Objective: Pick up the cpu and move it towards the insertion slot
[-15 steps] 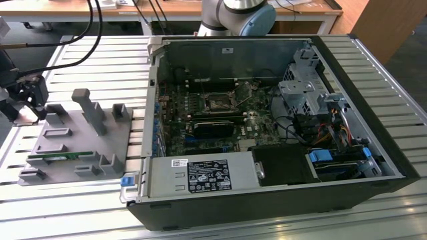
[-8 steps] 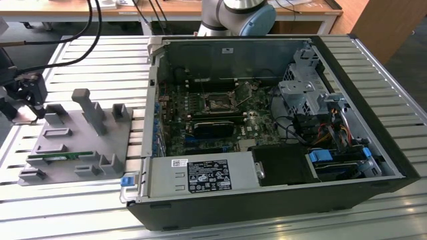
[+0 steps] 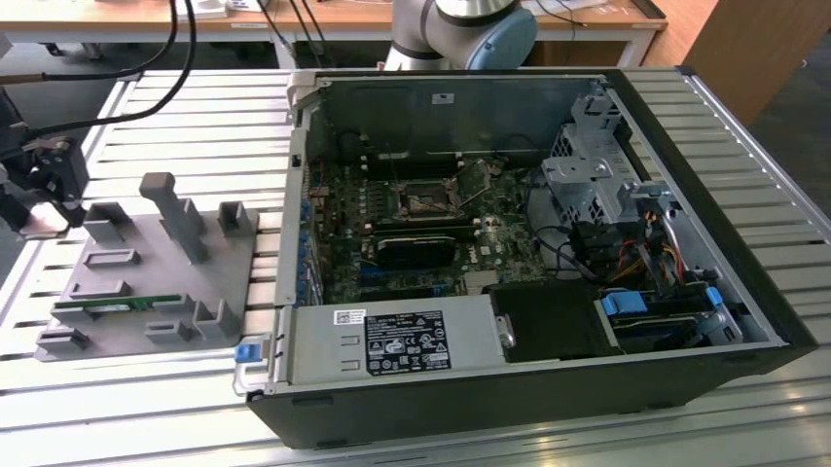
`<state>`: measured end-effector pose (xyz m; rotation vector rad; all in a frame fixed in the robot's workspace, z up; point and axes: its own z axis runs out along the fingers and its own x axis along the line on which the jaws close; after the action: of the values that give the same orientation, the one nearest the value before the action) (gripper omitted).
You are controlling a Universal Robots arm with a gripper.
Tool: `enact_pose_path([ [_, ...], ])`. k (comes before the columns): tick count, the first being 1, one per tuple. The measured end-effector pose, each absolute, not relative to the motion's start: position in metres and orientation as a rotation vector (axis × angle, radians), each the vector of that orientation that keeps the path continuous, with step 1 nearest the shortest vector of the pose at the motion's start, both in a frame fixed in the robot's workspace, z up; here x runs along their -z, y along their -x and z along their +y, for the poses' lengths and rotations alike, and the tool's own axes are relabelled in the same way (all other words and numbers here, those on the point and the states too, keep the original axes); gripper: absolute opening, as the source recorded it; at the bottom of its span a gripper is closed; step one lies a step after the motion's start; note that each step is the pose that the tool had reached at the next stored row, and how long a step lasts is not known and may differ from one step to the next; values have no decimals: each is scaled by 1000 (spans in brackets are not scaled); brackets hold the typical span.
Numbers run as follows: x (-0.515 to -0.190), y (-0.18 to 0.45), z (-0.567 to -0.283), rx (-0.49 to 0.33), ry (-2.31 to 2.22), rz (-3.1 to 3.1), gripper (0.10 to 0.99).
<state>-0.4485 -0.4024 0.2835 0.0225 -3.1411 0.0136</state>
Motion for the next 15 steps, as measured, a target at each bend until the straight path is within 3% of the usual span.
enact_pose_path([
  [15, -301, 449, -402, -14, -22, -3141, 545],
])
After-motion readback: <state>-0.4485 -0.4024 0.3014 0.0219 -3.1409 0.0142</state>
